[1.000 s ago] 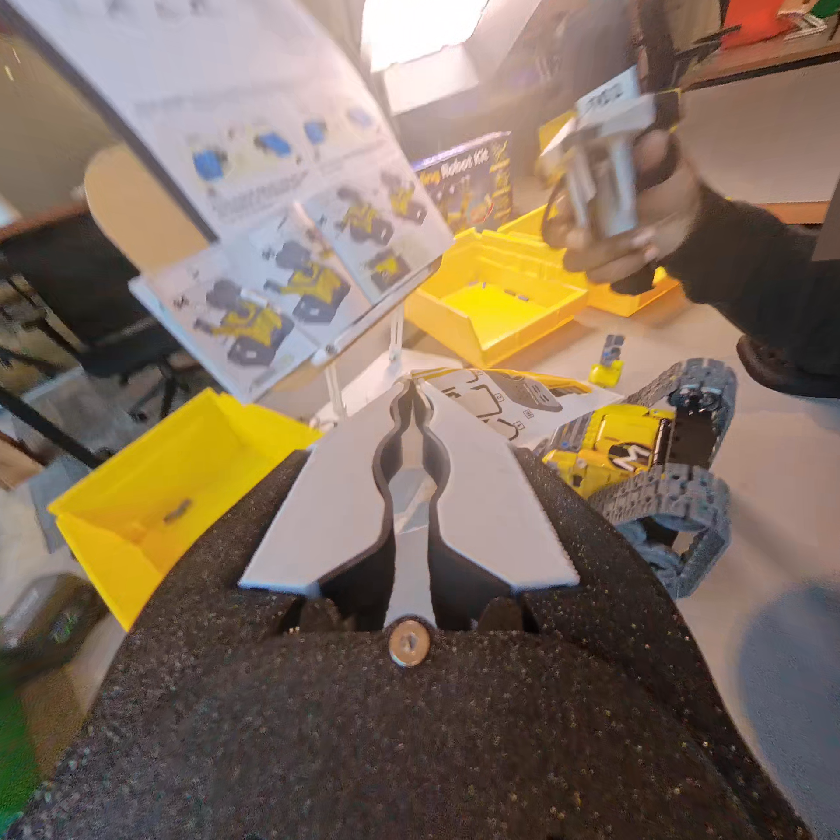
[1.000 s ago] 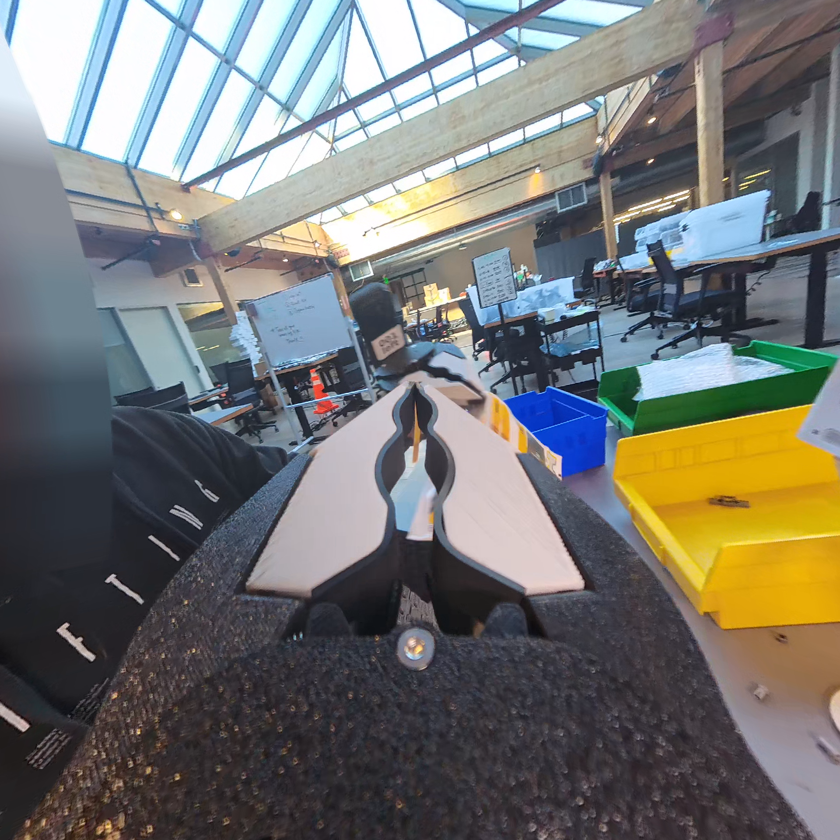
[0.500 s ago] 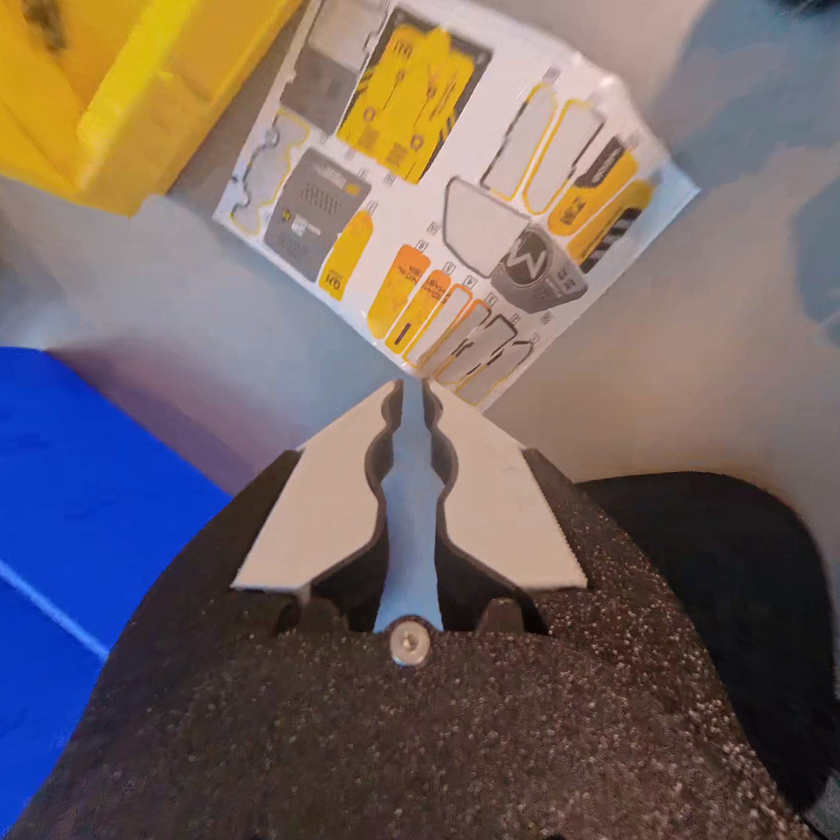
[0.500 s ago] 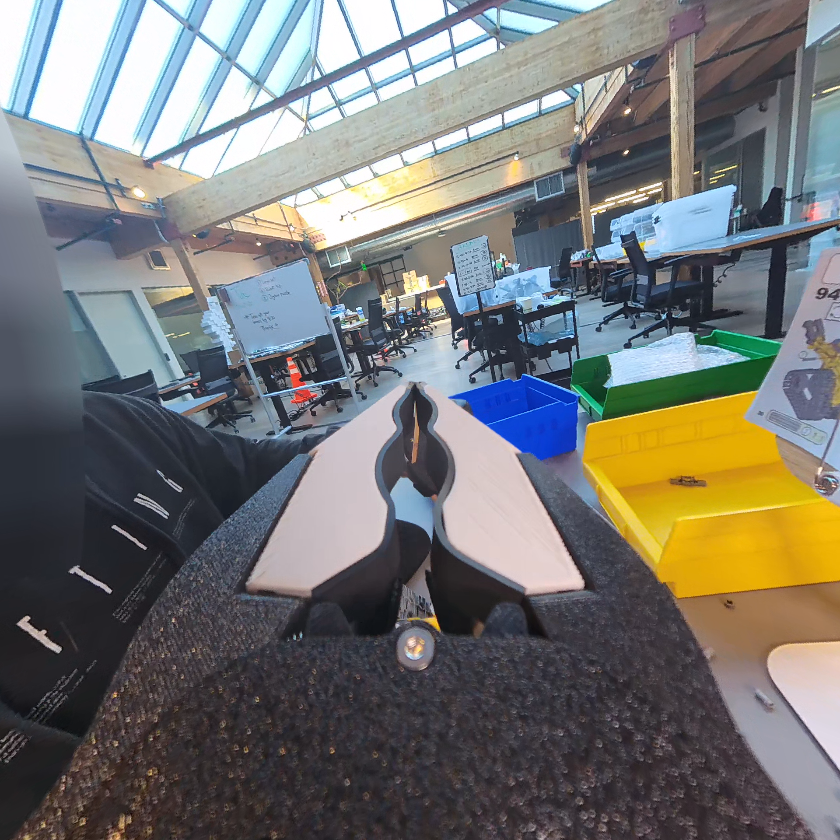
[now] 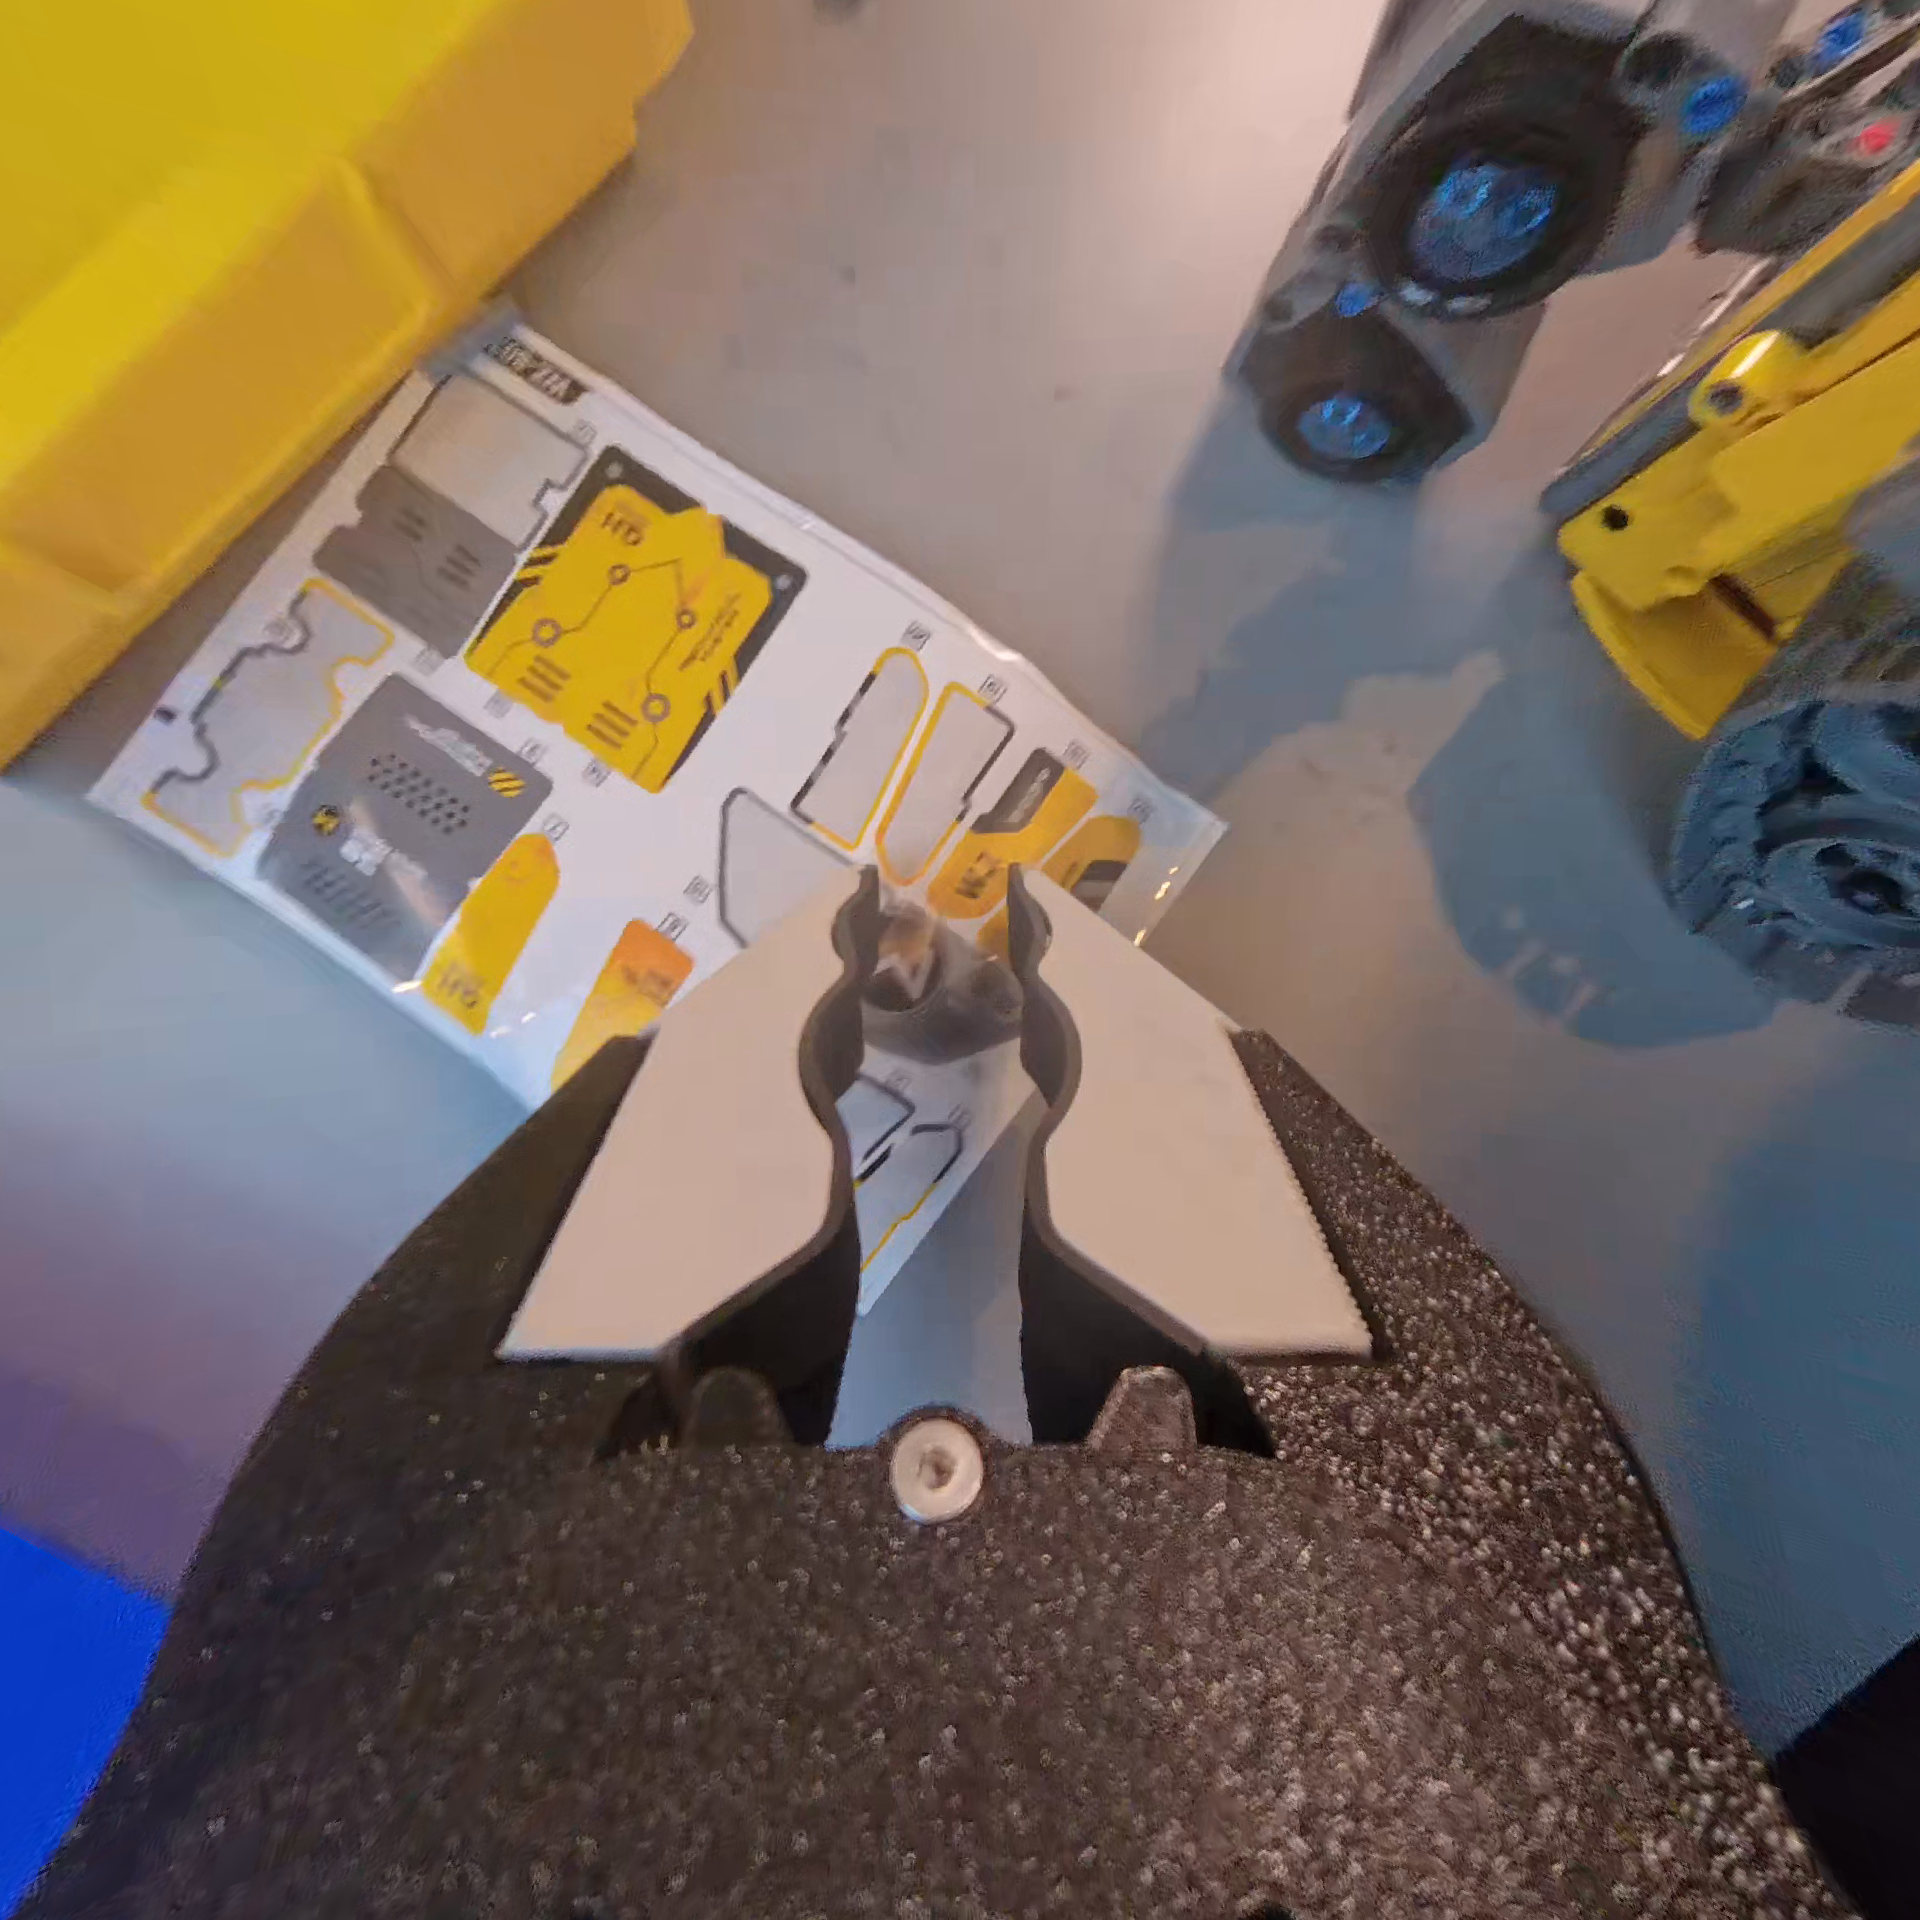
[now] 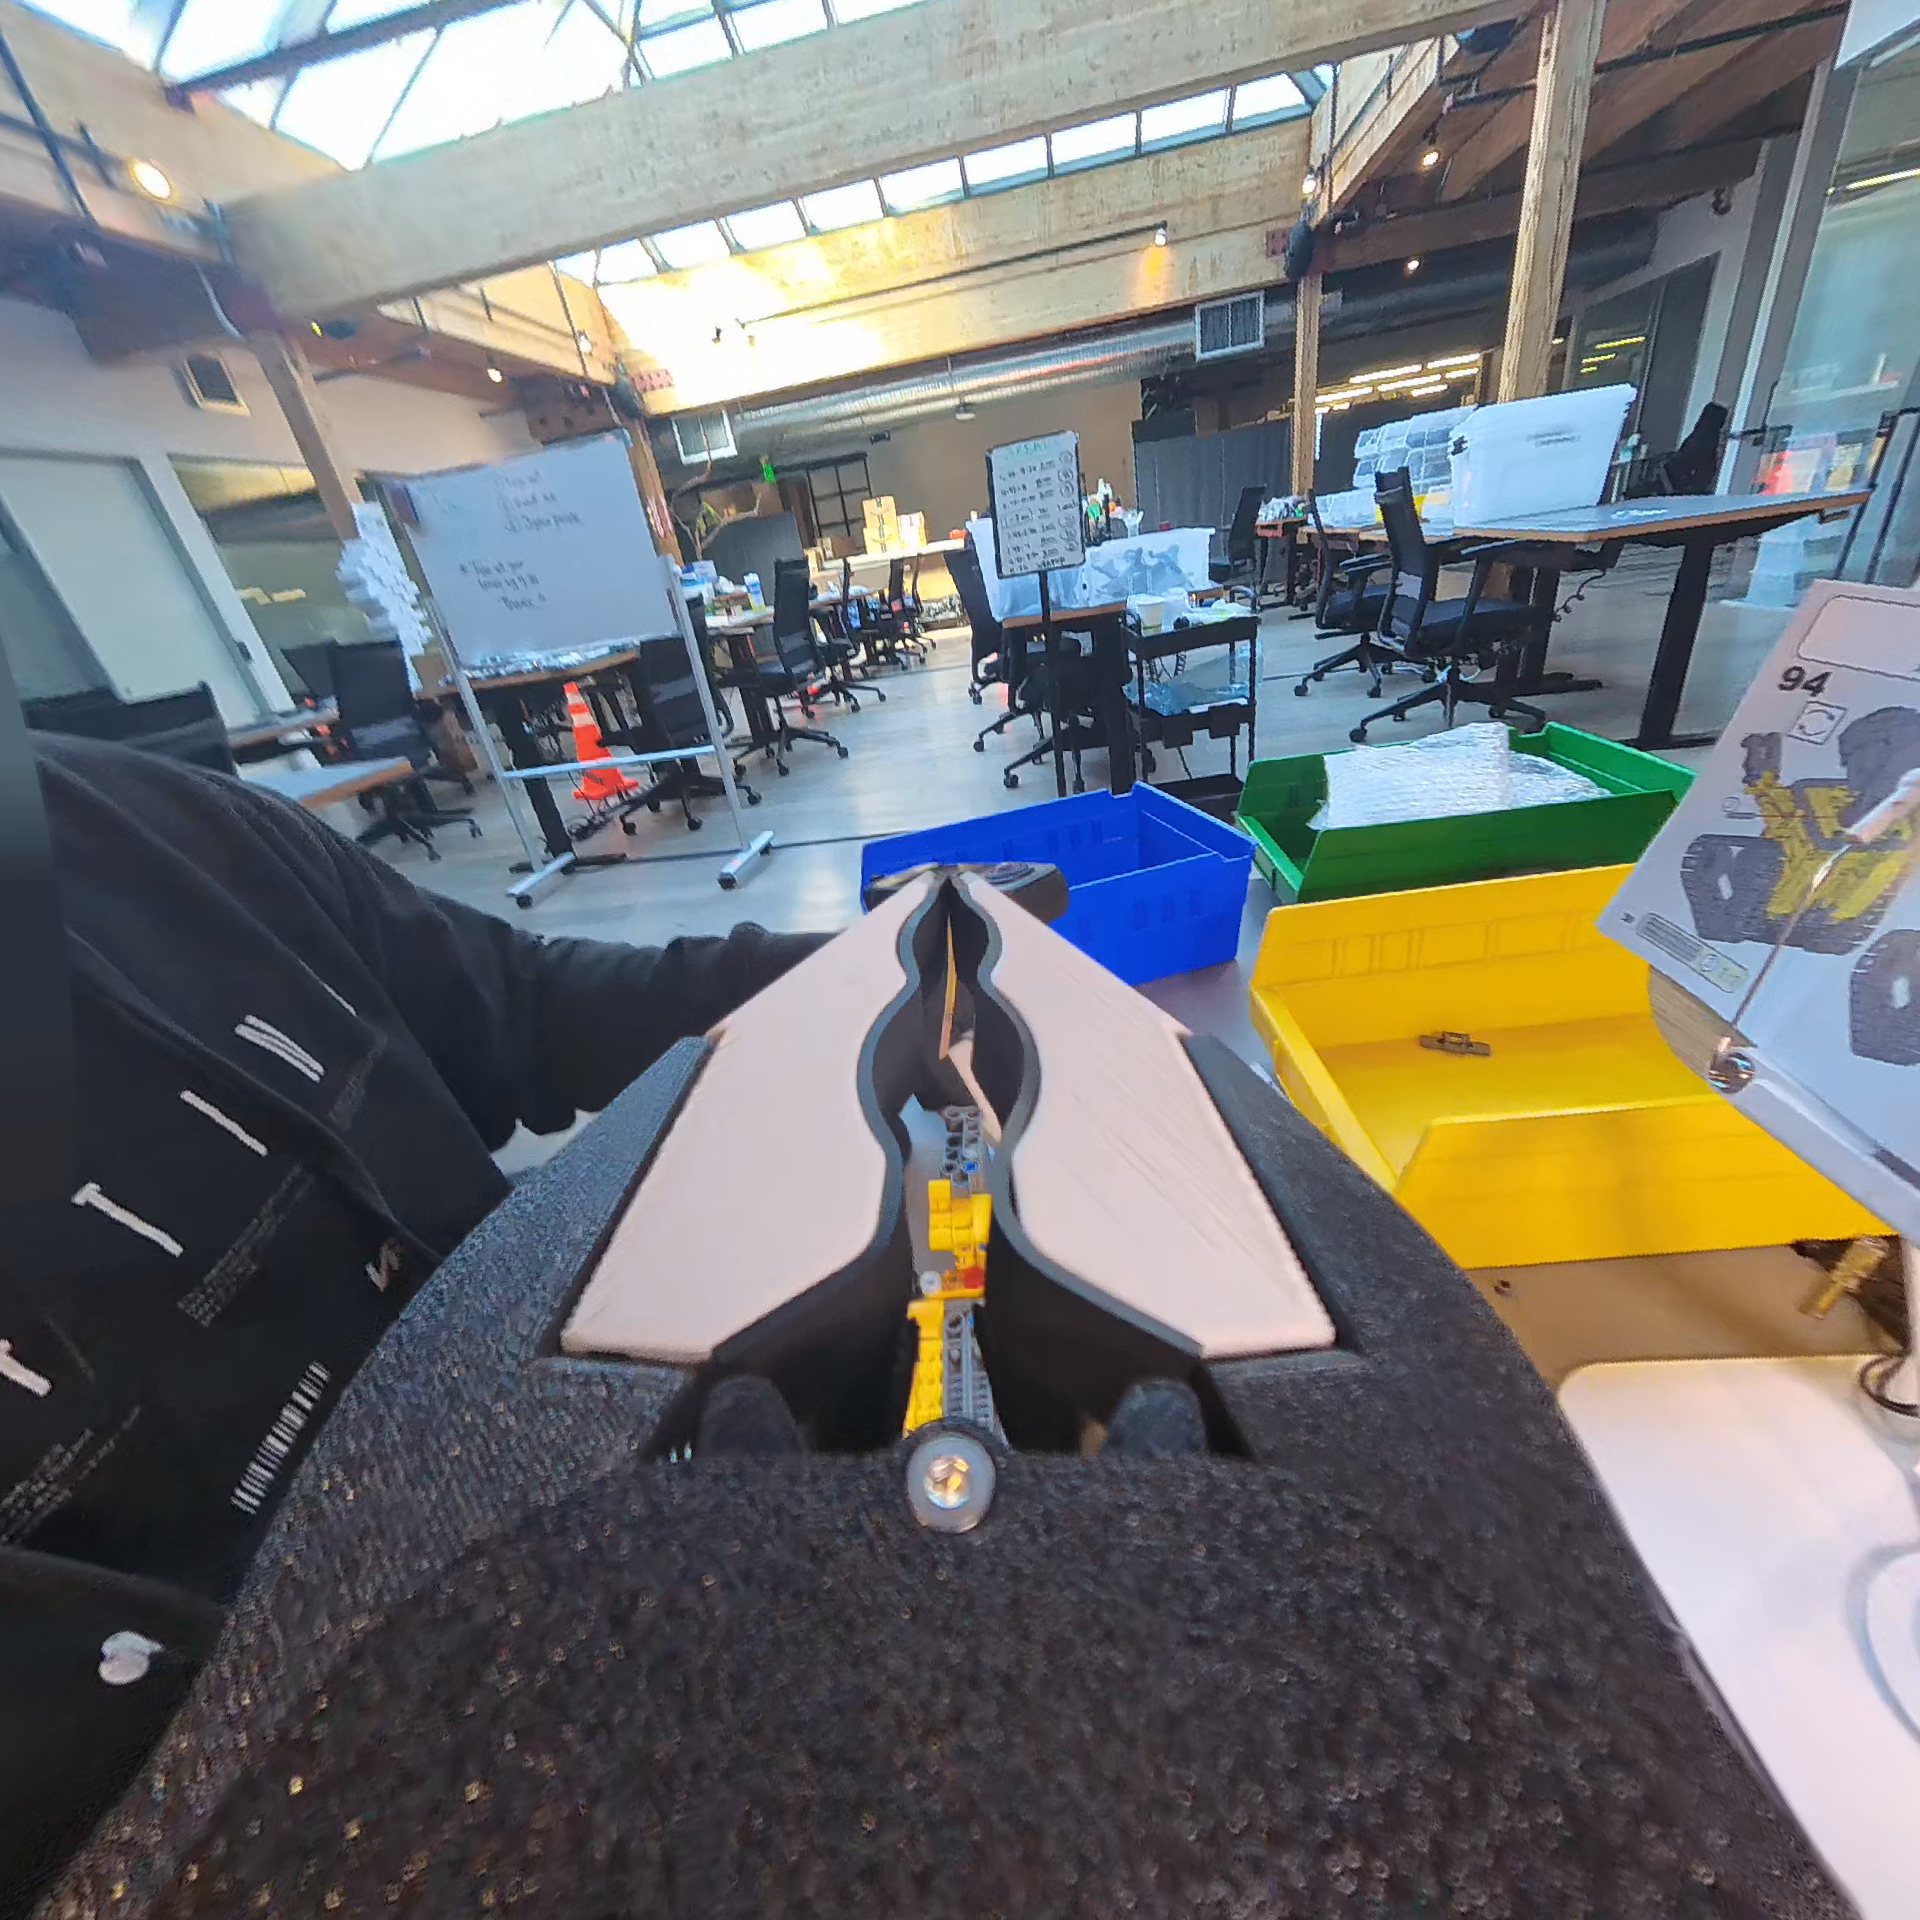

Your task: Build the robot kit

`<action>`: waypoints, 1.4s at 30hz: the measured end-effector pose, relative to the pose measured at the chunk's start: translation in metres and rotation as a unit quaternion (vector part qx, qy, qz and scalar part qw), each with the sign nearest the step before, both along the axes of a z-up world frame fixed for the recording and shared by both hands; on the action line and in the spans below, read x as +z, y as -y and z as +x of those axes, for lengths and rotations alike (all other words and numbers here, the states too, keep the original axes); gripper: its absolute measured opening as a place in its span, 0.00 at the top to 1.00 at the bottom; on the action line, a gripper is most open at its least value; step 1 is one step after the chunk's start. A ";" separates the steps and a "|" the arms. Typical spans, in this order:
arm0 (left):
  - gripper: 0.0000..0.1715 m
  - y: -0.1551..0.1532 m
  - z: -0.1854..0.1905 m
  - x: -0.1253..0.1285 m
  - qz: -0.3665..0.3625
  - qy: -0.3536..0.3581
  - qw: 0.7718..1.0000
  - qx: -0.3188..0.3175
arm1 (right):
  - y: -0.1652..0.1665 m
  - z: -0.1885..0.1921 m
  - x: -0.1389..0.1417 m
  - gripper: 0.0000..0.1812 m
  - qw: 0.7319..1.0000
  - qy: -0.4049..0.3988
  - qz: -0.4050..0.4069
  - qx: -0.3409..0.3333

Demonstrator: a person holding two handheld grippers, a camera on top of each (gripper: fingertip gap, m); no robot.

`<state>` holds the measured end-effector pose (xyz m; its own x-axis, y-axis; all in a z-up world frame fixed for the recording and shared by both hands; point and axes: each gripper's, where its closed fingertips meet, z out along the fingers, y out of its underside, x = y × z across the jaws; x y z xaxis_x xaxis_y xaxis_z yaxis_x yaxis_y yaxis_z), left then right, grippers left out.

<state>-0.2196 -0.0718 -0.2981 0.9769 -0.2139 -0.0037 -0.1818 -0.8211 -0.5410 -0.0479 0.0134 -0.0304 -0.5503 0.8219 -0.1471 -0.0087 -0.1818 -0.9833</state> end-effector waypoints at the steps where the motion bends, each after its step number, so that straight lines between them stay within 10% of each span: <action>1: 0.86 0.003 -0.012 0.003 -0.001 -0.030 0.999 0.012 | 0.000 0.001 -0.001 1.00 1.000 0.000 0.010 0.000; 7: 0.86 -0.025 0.018 0.104 0.192 0.036 0.980 -0.021 | 0.000 -0.002 -0.007 1.00 1.000 -0.017 0.023 0.010; 17: 0.86 -0.063 0.157 0.215 0.355 0.292 0.855 -0.242 | 0.011 -0.005 0.000 1.00 0.994 -0.046 -0.068 0.067; 27: 0.92 -0.085 0.190 0.242 0.369 0.339 0.812 -0.298 | -0.003 -0.002 0.005 1.00 0.985 -0.060 -0.138 0.089; 42: 1.00 -0.086 0.179 0.232 0.403 0.204 0.831 -0.326 | -0.006 -0.006 -0.010 1.00 0.992 -0.044 -0.093 0.073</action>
